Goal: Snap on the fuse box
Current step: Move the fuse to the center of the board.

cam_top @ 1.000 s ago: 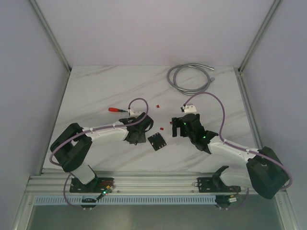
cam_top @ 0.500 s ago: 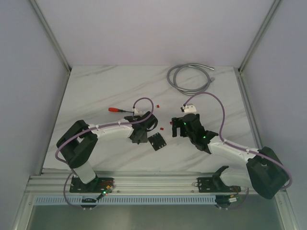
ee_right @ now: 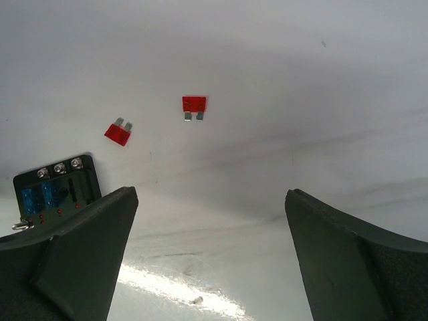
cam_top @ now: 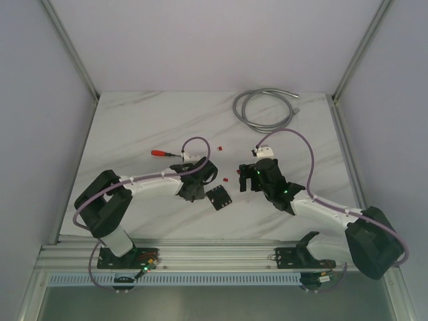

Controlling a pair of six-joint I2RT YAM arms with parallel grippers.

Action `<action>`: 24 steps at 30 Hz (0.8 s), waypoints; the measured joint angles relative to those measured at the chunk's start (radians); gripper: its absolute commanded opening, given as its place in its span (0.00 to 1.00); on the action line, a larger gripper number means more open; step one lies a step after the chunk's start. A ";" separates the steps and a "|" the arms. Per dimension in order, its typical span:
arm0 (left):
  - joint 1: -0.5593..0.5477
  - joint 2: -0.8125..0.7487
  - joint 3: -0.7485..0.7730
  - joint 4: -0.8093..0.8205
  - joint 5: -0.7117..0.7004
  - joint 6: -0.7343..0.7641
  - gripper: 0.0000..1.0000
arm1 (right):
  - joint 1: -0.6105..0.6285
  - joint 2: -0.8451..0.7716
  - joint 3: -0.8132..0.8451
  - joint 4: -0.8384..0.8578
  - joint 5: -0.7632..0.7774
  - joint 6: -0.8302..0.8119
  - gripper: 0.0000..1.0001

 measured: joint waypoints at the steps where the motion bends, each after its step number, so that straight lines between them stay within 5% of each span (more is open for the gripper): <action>1: 0.000 -0.005 -0.007 0.008 0.000 -0.008 0.26 | 0.000 -0.003 0.000 0.000 -0.003 0.000 1.00; 19: 0.032 -0.237 -0.141 0.199 0.013 -0.219 0.23 | 0.048 -0.051 -0.084 0.245 -0.202 0.049 1.00; 24: 0.042 -0.308 -0.151 0.242 0.011 -0.243 0.32 | 0.089 -0.032 -0.117 0.370 -0.237 0.062 1.00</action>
